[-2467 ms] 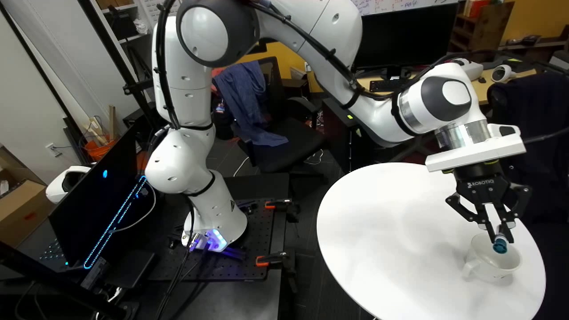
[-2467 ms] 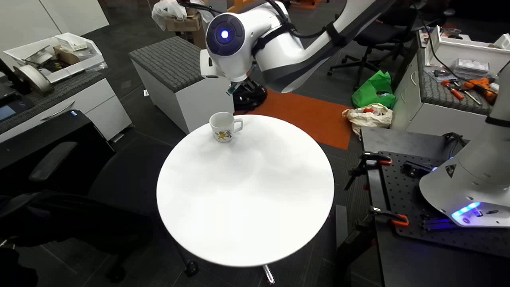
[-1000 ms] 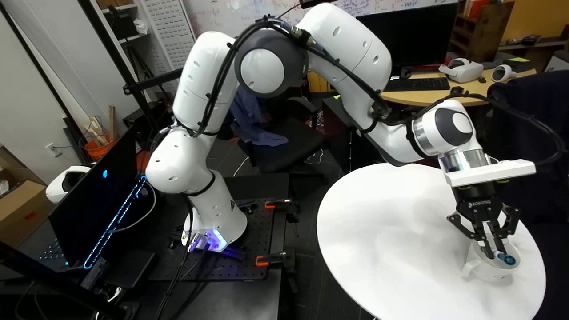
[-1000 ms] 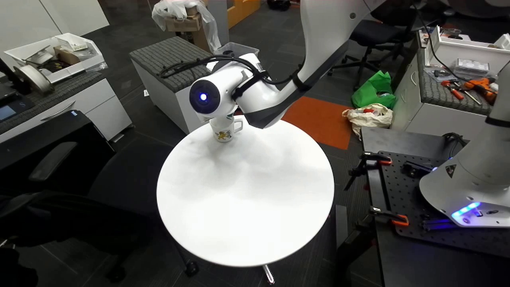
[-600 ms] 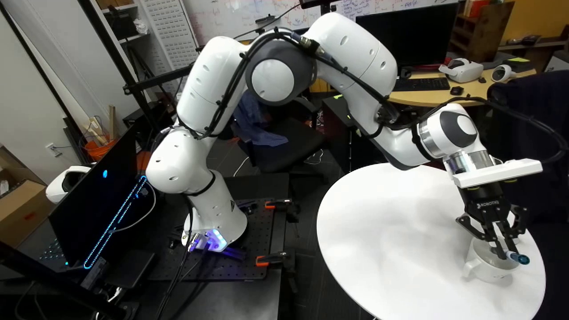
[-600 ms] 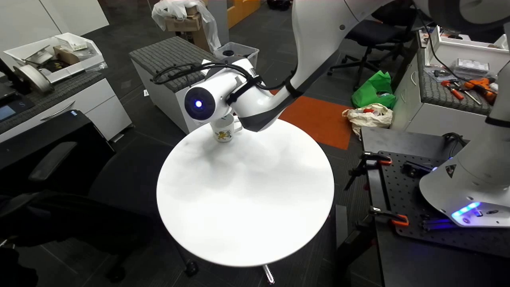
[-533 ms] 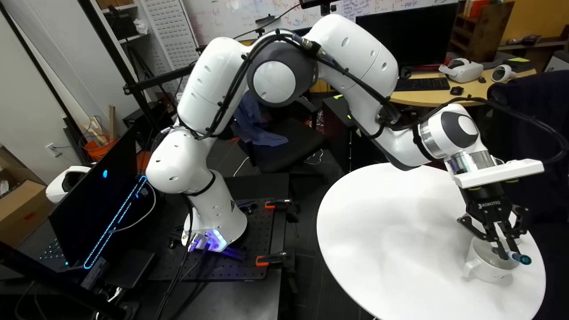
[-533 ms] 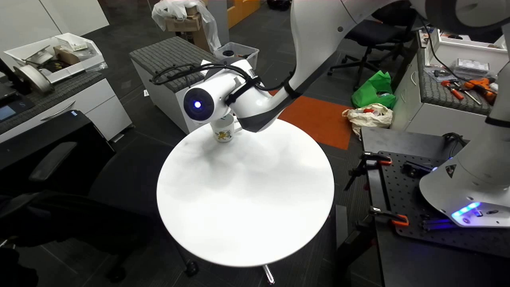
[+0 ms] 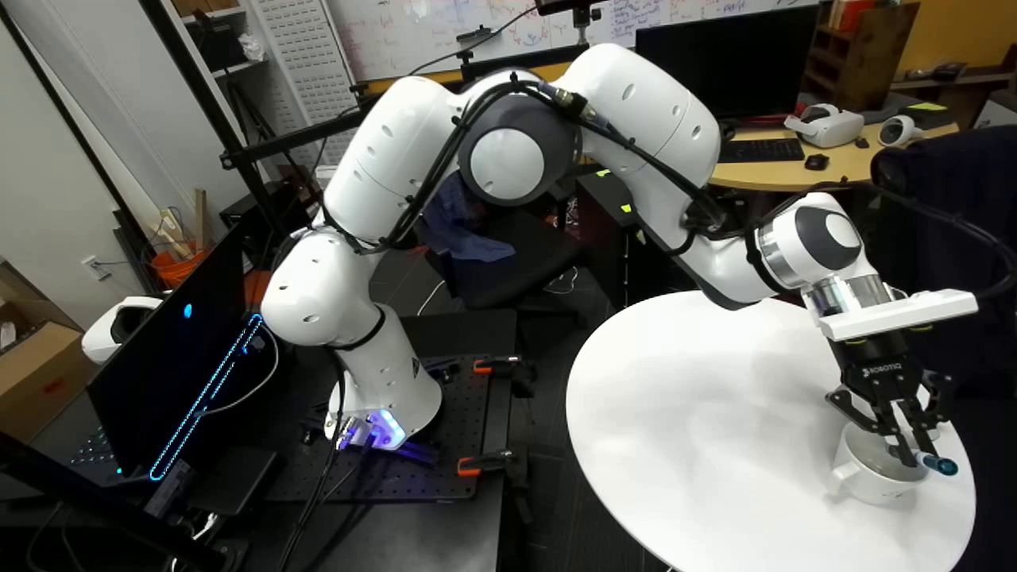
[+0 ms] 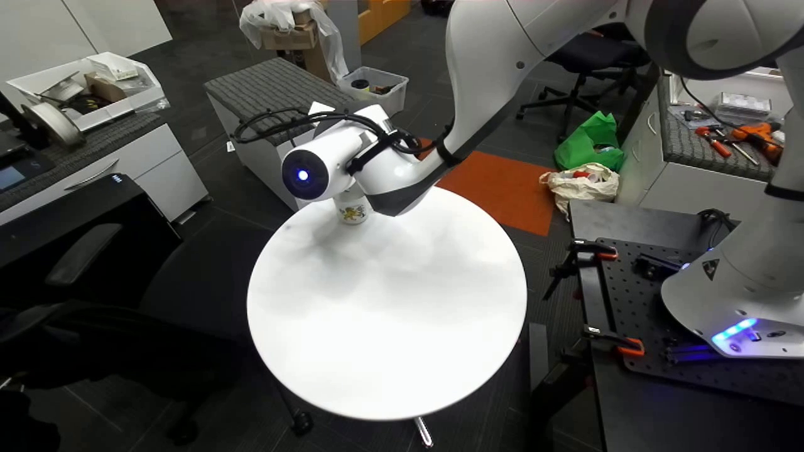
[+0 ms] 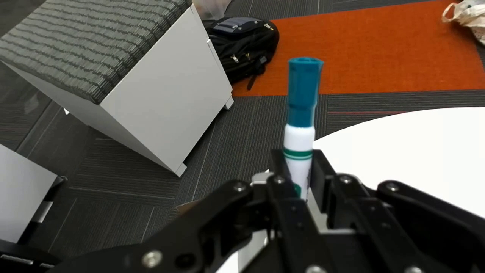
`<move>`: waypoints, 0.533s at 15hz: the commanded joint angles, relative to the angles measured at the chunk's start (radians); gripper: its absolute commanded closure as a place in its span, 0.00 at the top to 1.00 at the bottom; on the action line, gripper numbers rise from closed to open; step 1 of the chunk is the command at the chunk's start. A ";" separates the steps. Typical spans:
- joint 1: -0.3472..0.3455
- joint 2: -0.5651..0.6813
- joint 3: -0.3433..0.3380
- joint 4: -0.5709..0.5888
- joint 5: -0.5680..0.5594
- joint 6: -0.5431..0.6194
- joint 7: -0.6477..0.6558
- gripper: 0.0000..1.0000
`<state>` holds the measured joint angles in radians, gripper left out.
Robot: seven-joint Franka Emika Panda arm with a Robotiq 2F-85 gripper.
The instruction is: Put the marker in the white cup
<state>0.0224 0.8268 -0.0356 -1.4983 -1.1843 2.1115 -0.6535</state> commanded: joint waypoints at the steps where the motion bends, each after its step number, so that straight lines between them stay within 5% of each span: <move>1: 0.014 0.018 0.008 0.037 0.007 -0.061 -0.018 0.05; 2: 0.014 0.017 0.011 0.035 0.010 -0.070 -0.026 0.33; 3: 0.016 0.014 0.011 0.032 0.009 -0.074 -0.026 0.46; 8: 0.019 0.007 0.013 0.026 0.007 -0.094 -0.021 0.82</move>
<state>0.0390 0.8358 -0.0314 -1.4896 -1.1838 2.0620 -0.6536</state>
